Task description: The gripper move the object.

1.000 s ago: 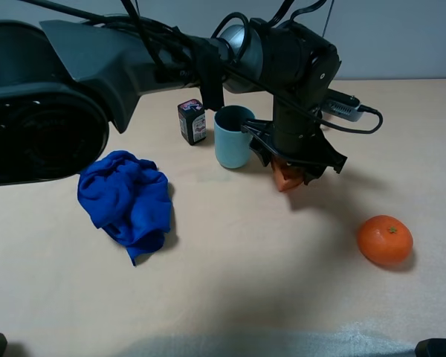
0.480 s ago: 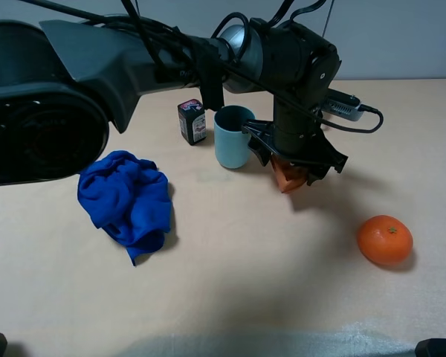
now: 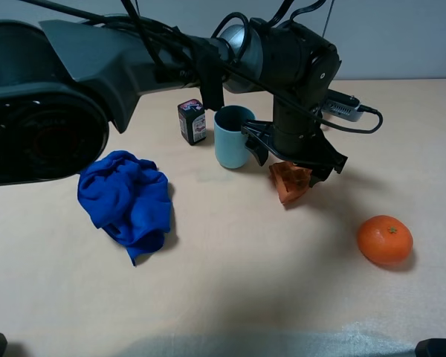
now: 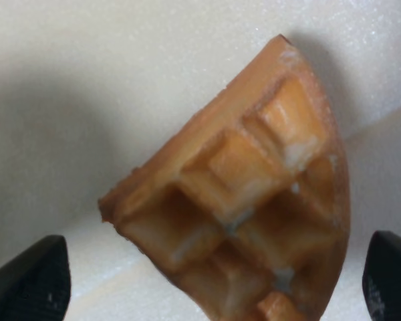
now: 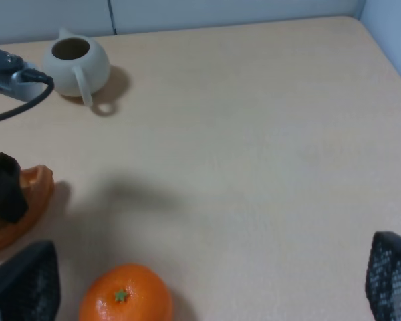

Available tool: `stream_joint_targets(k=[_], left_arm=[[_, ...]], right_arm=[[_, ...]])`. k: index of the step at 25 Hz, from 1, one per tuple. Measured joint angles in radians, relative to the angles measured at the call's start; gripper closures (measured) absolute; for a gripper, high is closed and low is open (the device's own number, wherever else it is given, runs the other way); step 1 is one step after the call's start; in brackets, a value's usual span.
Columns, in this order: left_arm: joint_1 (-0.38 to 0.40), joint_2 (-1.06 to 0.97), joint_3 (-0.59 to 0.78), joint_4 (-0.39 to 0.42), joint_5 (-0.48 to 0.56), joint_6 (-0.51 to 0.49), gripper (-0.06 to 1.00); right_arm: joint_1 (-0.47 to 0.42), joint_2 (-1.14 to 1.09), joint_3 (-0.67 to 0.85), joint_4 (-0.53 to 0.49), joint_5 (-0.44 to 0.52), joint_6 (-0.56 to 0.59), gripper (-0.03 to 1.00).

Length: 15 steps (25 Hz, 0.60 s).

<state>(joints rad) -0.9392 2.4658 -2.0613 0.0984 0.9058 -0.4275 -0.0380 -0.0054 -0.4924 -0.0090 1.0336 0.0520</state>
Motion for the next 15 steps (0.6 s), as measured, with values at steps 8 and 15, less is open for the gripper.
stream_joint_targets(k=[8,15], left_arm=[[0.000,0.000,-0.035,0.000,0.032,0.001,0.06],[0.000,0.000,-0.123,0.000,0.120,0.001,0.06]], right_arm=[[0.000,0.000,0.000,0.000,0.000,0.000,0.27],[0.000,0.000,0.000,0.000,0.000,0.000,0.27]])
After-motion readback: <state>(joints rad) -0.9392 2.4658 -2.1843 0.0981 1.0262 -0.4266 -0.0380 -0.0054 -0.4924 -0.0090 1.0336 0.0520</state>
